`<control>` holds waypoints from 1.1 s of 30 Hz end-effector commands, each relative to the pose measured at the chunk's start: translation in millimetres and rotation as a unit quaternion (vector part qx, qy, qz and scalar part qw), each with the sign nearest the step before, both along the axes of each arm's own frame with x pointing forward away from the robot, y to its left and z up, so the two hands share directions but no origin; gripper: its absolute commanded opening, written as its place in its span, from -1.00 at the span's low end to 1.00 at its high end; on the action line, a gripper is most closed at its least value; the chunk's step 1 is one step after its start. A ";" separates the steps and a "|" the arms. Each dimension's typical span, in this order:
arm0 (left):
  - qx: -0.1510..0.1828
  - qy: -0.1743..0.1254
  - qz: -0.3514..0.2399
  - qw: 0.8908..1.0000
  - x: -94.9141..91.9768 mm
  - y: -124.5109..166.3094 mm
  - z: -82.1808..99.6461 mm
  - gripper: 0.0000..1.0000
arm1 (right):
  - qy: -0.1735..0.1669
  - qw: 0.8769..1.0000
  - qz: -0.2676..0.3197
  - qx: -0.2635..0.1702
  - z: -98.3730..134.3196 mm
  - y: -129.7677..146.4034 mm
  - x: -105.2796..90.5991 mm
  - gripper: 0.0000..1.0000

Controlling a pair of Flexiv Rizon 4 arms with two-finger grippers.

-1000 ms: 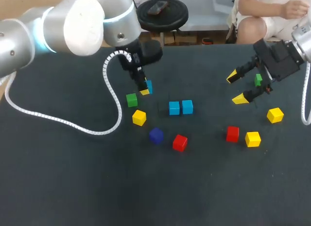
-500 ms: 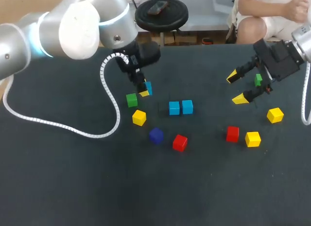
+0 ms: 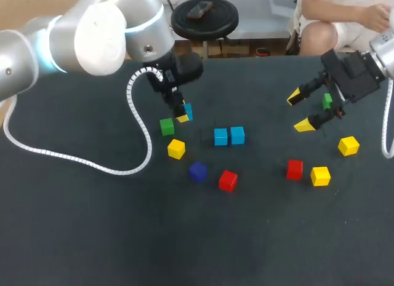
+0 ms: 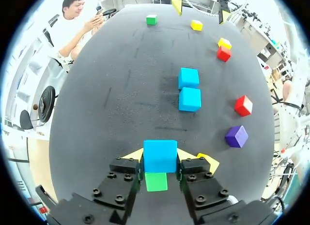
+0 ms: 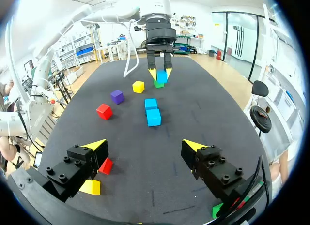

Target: Place the blue cubes, place green cubes on the blue cubes, place the yellow cubes on the green cubes, then place the red cubes on the yellow cubes, and place purple cube on the red cubes.

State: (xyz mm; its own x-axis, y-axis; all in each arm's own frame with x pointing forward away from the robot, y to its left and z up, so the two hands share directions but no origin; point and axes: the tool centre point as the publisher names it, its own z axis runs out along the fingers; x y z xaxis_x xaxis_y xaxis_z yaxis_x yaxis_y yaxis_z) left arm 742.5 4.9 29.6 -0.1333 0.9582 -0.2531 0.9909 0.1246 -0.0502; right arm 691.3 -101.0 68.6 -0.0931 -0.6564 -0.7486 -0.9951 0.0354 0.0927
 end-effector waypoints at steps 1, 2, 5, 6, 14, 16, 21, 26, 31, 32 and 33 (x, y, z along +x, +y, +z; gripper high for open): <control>-0.001 0.000 -0.001 1.000 0.4 0.6 0.1 -1.00 | -0.001 1.000 0.000 0.001 -0.1 0.0 -0.1 1.00; -0.001 0.000 -0.001 1.000 0.4 0.6 0.1 -1.00 | -0.001 1.000 0.000 0.001 -0.1 0.0 -0.1 1.00; -0.001 0.000 -0.001 1.000 0.4 0.6 0.1 -1.00 | -0.001 1.000 0.000 0.001 -0.1 0.0 -0.1 1.00; -0.001 0.000 -0.001 1.000 0.4 0.6 0.1 -1.00 | -0.001 1.000 0.000 0.001 -0.1 0.0 -0.1 1.00; 0.003 -0.004 0.002 1.000 -10.9 -5.6 0.4 -1.00 | -0.001 1.000 0.000 0.001 -0.1 0.0 -0.1 1.00; 0.004 -0.005 0.006 1.000 -18.4 -9.1 0.7 -1.00 | -0.001 1.000 0.000 0.001 -0.1 0.0 -0.1 1.00; 0.020 -0.009 0.012 1.000 -39.4 -17.8 -0.1 -1.00 | -0.001 1.000 0.000 0.001 -0.1 0.0 -0.1 1.00; -0.003 -0.004 0.005 1.000 -44.4 -20.0 -13.6 -1.00 | -0.001 1.000 0.000 0.001 -0.1 0.0 -0.1 1.00; -0.012 -0.001 -0.008 1.000 -41.2 -22.5 -27.8 -1.00 | -0.001 1.000 0.000 0.001 -0.1 0.0 -0.1 1.00; -0.011 0.000 -0.009 1.000 -39.7 -22.5 -30.3 -1.00 | -0.001 1.000 0.000 0.001 -0.1 0.0 -0.1 1.00; -0.011 0.002 -0.011 1.000 -37.9 -22.3 -32.1 -1.00 | -0.001 1.000 0.000 0.001 -0.1 0.0 -0.1 1.00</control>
